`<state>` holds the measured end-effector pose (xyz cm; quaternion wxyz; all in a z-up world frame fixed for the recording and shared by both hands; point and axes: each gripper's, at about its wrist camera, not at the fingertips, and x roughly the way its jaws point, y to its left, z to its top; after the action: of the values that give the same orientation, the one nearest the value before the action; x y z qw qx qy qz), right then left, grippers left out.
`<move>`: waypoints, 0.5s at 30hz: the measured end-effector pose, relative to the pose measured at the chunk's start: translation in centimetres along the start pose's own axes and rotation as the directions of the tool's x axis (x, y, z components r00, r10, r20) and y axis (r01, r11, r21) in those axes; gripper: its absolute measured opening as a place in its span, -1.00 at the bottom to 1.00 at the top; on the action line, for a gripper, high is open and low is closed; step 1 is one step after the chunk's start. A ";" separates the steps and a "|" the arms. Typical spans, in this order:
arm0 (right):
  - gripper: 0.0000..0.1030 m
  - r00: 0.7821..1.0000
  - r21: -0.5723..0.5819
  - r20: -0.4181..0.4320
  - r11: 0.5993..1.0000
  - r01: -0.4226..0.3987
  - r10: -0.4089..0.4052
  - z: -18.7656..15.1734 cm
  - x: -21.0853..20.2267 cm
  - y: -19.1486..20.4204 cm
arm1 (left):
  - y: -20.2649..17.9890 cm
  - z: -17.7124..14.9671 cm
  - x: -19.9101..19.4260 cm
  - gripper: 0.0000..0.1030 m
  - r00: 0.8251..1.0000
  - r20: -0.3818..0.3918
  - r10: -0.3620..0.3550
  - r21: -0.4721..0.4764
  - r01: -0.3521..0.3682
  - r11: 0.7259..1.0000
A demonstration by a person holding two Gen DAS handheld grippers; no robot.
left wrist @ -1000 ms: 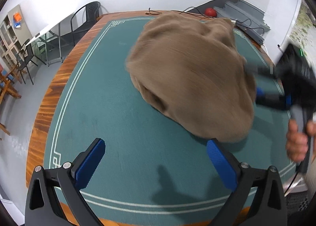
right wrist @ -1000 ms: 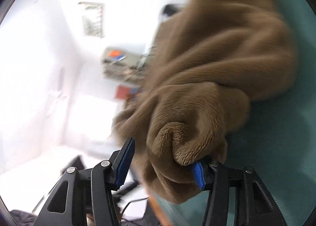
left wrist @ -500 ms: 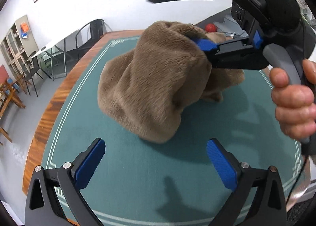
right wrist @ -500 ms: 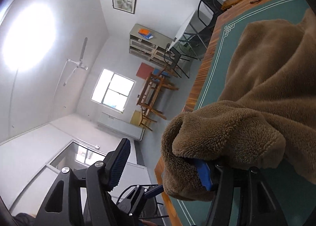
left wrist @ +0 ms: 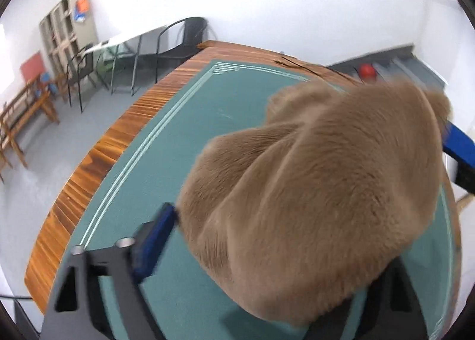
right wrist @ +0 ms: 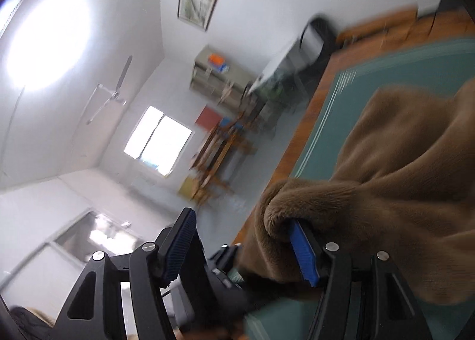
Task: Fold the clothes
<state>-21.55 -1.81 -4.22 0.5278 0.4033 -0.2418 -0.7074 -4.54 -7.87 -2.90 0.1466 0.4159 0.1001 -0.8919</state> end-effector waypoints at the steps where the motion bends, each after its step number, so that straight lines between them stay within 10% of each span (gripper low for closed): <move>1: 0.26 0.998 -0.025 0.038 0.999 0.047 -0.046 0.4 -1.3 -0.6 | 0.7 0.9 0.0 0.06 1.000 0.009 0.008 -0.010 -0.008 1.000; 3: 0.26 0.956 -0.098 0.123 0.955 0.280 -0.268 -0.3 -4.8 -0.6 | 1.9 2.4 -0.1 -0.27 1.000 0.025 0.015 -0.031 -0.014 0.999; 6: 0.26 0.744 -0.252 0.235 0.699 0.669 -0.626 -2.6 -6.9 -1.5 | 3.1 4.3 -0.4 -0.44 0.999 0.046 0.007 -0.062 -0.004 0.998; 9: 0.26 0.565 -0.411 0.267 0.438 0.799 -0.781 -5.7 -6.1 -3.3 | 3.9 6.1 -0.8 -0.47 0.997 0.081 0.006 -0.058 -0.002 0.998; 12: 0.26 0.497 -0.551 0.271 0.290 0.782 -0.824 -8.6 -5.3 -3.6 | 4.0 7.4 -0.3 -0.48 0.996 0.088 0.007 -0.045 -0.003 0.999; 15: 0.26 0.493 -0.635 0.318 0.204 0.745 -0.810 -10.0 -5.5 -1.6 | 4.1 8.1 0.5 -0.47 0.997 0.075 -0.001 -0.050 0.005 0.999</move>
<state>-13.50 4.74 -9.35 0.2183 0.2621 0.3077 -0.8883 -9.14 -14.24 1.63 0.1592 0.3781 0.1173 -0.9044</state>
